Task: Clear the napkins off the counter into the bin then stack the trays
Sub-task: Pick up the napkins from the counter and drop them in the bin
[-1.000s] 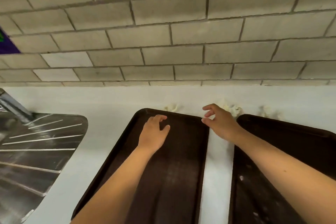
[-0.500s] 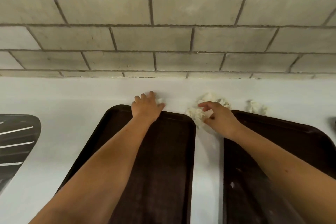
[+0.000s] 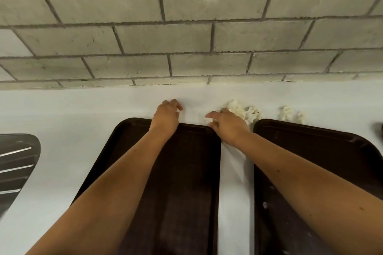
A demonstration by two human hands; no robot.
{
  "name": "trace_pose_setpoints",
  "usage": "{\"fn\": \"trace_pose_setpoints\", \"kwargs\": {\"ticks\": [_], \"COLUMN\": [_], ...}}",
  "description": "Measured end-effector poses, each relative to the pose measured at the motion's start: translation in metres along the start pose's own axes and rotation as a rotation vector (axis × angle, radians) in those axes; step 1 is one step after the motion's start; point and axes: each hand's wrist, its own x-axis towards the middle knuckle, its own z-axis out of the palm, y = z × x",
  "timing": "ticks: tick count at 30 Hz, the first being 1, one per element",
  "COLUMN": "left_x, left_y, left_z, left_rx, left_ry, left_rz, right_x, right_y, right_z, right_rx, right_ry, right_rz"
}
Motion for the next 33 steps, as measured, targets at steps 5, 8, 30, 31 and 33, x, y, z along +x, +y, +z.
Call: {"fn": "trace_pose_setpoints", "kwargs": {"ticks": [5,8,30,31,33], "left_x": [-0.007,-0.013,-0.137,-0.145,-0.159], "left_y": [0.002,0.005,0.117,0.127,0.145], "left_z": [-0.012,-0.022,-0.037,-0.038,-0.038], "left_rx": [-0.355,-0.647,-1.176,-1.171,-1.13], "left_ry": [0.096,0.191,-0.293,-0.341,-0.416], "left_rz": [-0.002,-0.136,-0.124,-0.124,-0.126], "right_x": [0.013,0.011,-0.154,-0.166,-0.189], "right_y": [-0.002,-0.003,0.006,0.01,0.019], "right_z": [0.0,-0.004,-0.07,-0.071,-0.074], "right_rx": [-0.121,-0.072,0.786,0.775,0.732], "right_ry": [-0.008,0.092,0.229,0.241,0.271], "right_rz": [-0.004,-0.023,0.106,0.116,0.133]}}
